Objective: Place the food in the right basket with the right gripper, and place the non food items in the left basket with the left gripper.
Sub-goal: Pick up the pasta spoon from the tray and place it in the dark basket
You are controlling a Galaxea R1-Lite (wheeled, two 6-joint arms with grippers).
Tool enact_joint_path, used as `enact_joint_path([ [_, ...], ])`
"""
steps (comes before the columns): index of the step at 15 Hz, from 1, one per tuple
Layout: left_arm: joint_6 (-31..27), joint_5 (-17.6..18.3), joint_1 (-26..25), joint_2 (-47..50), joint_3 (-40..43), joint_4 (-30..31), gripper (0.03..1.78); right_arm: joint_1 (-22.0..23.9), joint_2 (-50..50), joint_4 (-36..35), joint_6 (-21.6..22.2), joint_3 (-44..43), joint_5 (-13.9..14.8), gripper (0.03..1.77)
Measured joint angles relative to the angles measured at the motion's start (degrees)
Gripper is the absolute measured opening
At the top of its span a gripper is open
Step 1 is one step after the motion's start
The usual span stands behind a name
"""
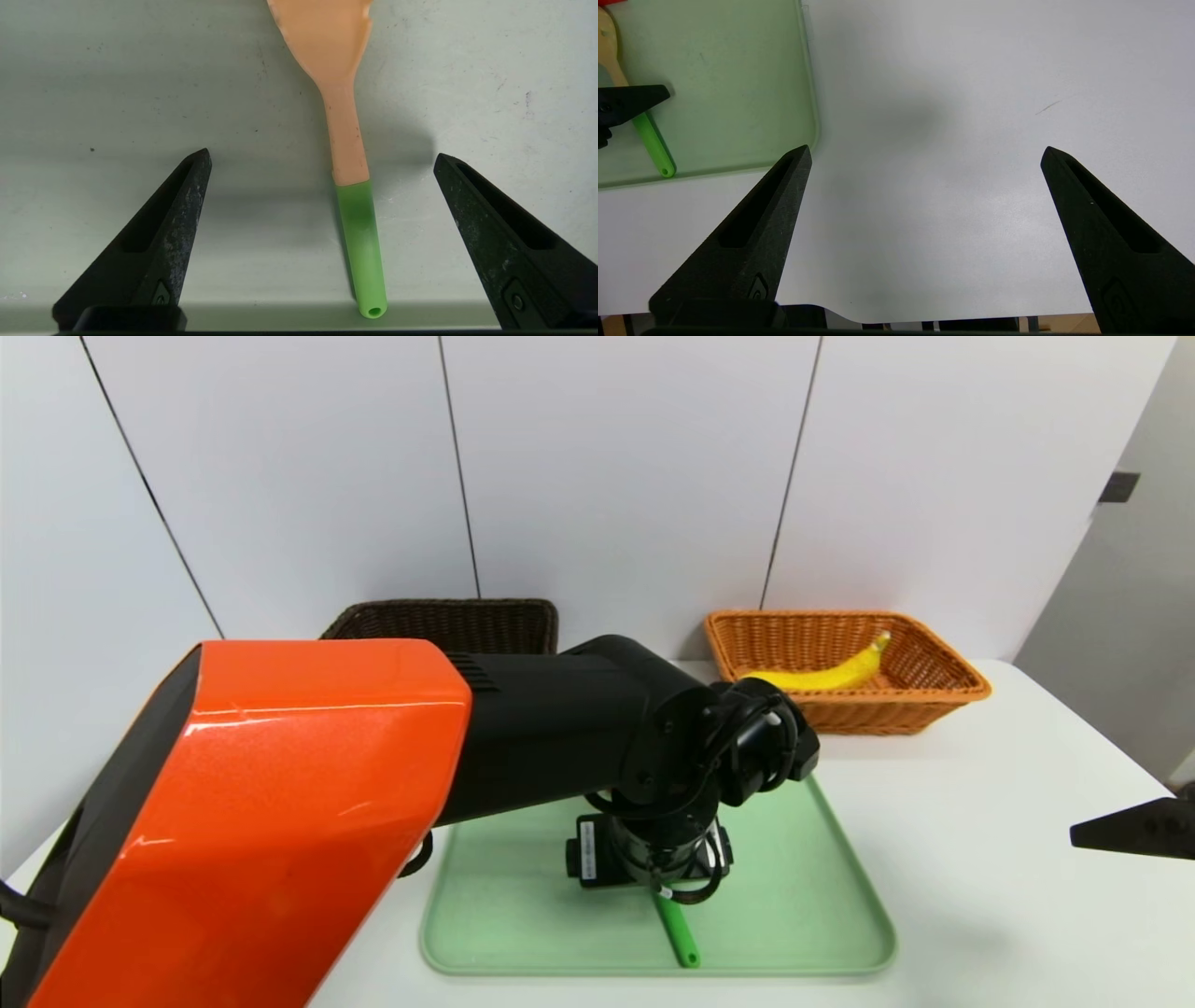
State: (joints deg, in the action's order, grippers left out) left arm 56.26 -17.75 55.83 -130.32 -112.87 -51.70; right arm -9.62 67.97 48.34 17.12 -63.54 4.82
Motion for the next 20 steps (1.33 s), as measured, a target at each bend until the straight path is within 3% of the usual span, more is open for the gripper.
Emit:
enact_joint_path([
  [3, -0.01, 0.00, 0.00, -0.06, 0.00, 0.07, 1.69, -0.02, 0.10, -0.05, -0.06, 0.00, -0.02, 1.70],
  [4, -0.06, 0.00, -0.02, -0.09, 0.00, 0.05, 1.61, -0.02, 0.13, -0.07, -0.06, -0.07, -0.07, 1.70],
  [7, -0.45, -0.22, -0.02, -0.17, 0.00, -0.20, 1.14, -0.22, 0.32, -0.16, -0.15, -0.35, -0.09, 1.70],
  [10, -0.80, -0.38, 0.04, -0.44, 0.02, -0.12, 0.81, -0.35, 0.38, -0.18, -0.17, -0.46, -0.18, 1.70],
  [11, -0.78, -0.40, 0.01, -0.50, 0.02, -0.06, 0.62, -0.38, 0.38, -0.18, -0.20, -0.52, -0.18, 1.70],
  [12, -0.83, -0.41, 0.00, -0.59, 0.02, 0.07, 0.12, -0.38, 0.38, -0.18, -0.17, -0.68, -0.20, 1.70],
  [20, -0.76, -0.33, -0.05, -0.59, 0.02, -0.06, 0.12, -0.38, 0.63, -0.21, -0.17, -0.85, -0.28, 1.70],
])
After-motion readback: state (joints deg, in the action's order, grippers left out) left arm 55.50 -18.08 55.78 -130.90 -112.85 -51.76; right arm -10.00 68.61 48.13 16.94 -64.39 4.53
